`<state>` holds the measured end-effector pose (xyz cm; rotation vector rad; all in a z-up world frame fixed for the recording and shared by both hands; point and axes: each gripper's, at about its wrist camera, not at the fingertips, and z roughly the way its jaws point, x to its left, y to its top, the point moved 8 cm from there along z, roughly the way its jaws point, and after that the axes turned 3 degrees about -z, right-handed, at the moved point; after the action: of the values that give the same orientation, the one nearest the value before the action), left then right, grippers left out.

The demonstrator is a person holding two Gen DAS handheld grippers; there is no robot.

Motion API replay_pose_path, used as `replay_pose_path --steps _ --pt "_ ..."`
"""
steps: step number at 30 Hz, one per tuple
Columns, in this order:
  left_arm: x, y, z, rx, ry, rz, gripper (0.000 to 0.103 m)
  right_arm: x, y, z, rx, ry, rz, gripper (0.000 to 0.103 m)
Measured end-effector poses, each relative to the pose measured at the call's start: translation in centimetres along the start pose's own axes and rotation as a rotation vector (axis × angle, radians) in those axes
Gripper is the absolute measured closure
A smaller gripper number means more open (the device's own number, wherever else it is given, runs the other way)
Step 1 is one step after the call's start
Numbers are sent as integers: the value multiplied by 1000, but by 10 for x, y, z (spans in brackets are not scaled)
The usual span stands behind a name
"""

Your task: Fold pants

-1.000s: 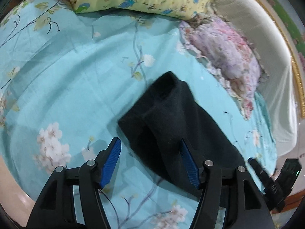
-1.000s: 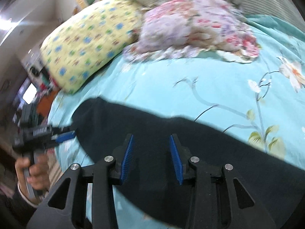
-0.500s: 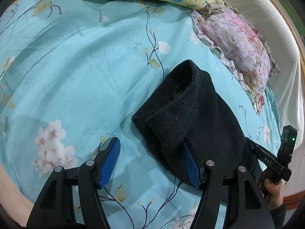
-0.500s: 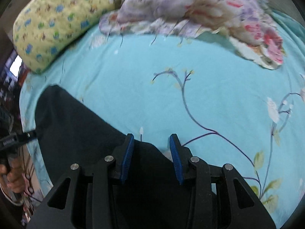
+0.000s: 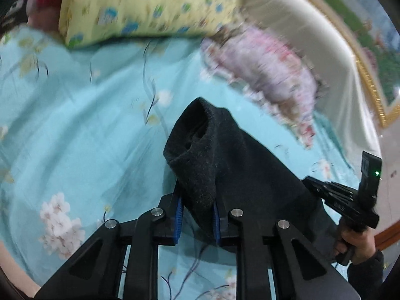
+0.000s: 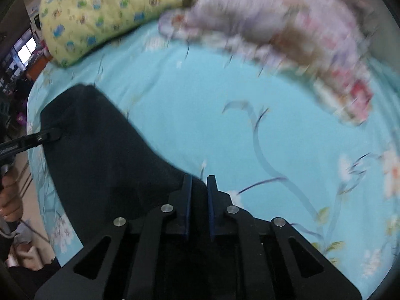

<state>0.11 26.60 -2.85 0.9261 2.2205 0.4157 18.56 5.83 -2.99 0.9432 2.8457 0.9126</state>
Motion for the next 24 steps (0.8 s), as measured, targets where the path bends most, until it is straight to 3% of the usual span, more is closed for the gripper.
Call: replay_pose_path --steps 5,10,12,13,17,20,22,24 --pt "-3 4 -4 -32 -10 38 85 -6 16 -20 -111 -129 1 94" --pt "9 -2 28 17 48 62 84 -9 8 6 -93 -149 28 94" --pt "16 -3 36 45 63 54 81 -14 5 16 -87 -137 75 93" --pt "18 -3 36 51 65 48 74 -17 4 20 -77 -126 103 91" --pt "24 4 20 -6 102 40 52 -22 -1 10 -106 -118 183 84" --pt "22 9 8 -26 101 40 50 -26 -8 -7 -142 -106 241 79" --pt "16 11 1 -38 93 42 50 -30 -15 -23 -175 -99 287 62" --pt "10 10 -4 -41 87 52 49 -31 -20 -36 -208 -92 318 56"
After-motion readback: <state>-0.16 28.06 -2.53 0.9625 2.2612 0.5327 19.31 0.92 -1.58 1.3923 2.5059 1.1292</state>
